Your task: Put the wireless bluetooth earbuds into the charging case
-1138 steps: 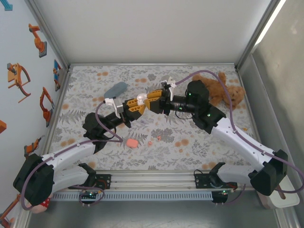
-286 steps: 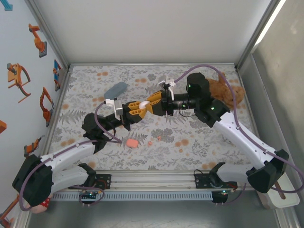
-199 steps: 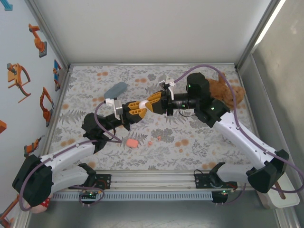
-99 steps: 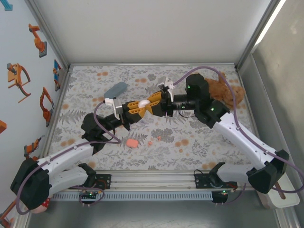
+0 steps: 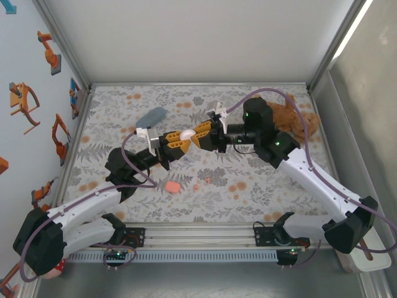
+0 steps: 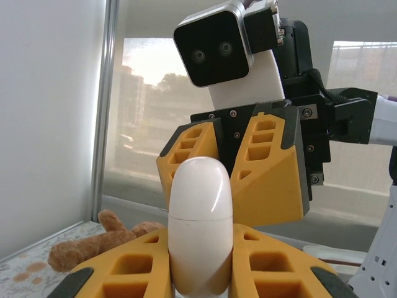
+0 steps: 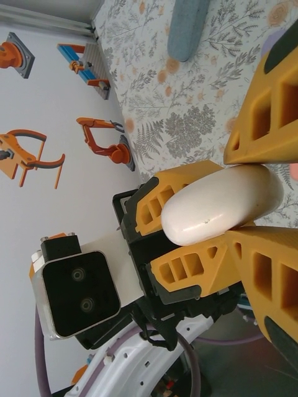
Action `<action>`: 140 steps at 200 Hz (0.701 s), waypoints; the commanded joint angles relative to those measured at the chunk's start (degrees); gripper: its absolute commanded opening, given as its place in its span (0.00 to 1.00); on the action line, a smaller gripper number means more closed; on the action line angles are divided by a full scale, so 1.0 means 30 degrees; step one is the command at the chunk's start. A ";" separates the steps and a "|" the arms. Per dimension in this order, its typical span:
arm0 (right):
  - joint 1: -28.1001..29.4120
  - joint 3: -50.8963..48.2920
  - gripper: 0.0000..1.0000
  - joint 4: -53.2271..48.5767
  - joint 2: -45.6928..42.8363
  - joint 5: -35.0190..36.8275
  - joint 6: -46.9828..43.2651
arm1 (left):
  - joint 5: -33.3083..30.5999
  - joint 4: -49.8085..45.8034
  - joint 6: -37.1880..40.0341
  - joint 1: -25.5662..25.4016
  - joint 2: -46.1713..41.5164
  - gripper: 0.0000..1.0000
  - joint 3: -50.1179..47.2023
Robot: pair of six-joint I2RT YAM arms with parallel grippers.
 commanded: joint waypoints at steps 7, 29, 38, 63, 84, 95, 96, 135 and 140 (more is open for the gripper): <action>0.0198 -0.0260 0.25 0.0482 -0.0450 -0.0276 0.0061 | -0.0577 0.0109 -0.0105 0.0069 -0.0147 0.17 0.0757; 0.0141 -0.0257 0.25 0.0499 -0.0429 -0.0094 0.0299 | -0.0733 -0.0330 0.0187 0.0091 -0.0435 0.24 0.0772; 0.0069 -0.0257 0.25 0.0497 -0.0422 -0.0039 0.0373 | -0.0852 -0.0645 0.0394 0.0065 -0.0603 0.28 0.0777; -0.0231 -0.0286 0.24 0.0640 -0.0437 0.0063 0.0716 | -0.1228 -0.1642 0.1085 0.0066 -0.1144 0.43 0.0743; -0.0640 -0.0367 0.24 0.0880 -0.0436 0.0071 0.1174 | -0.2026 -0.2877 0.1894 0.0064 -0.1878 0.54 0.0602; -0.0873 -0.0460 0.24 0.1027 -0.0422 0.0108 0.1440 | -0.2461 -0.3521 0.2370 0.0072 -0.2367 0.55 0.0385; -0.0894 -0.0477 0.24 0.1055 -0.0422 0.0100 0.1476 | -0.2514 -0.3581 0.2412 0.0083 -0.2408 0.55 0.0359; -0.1476 -0.0698 0.24 0.1259 -0.0161 0.0215 0.2165 | -0.3973 -0.5908 0.3839 0.0117 -0.4320 0.59 0.0010; -0.1564 -0.0731 0.23 0.1279 -0.0111 0.0246 0.2280 | -0.4097 -0.6297 0.4053 0.0105 -0.4600 0.59 0.0025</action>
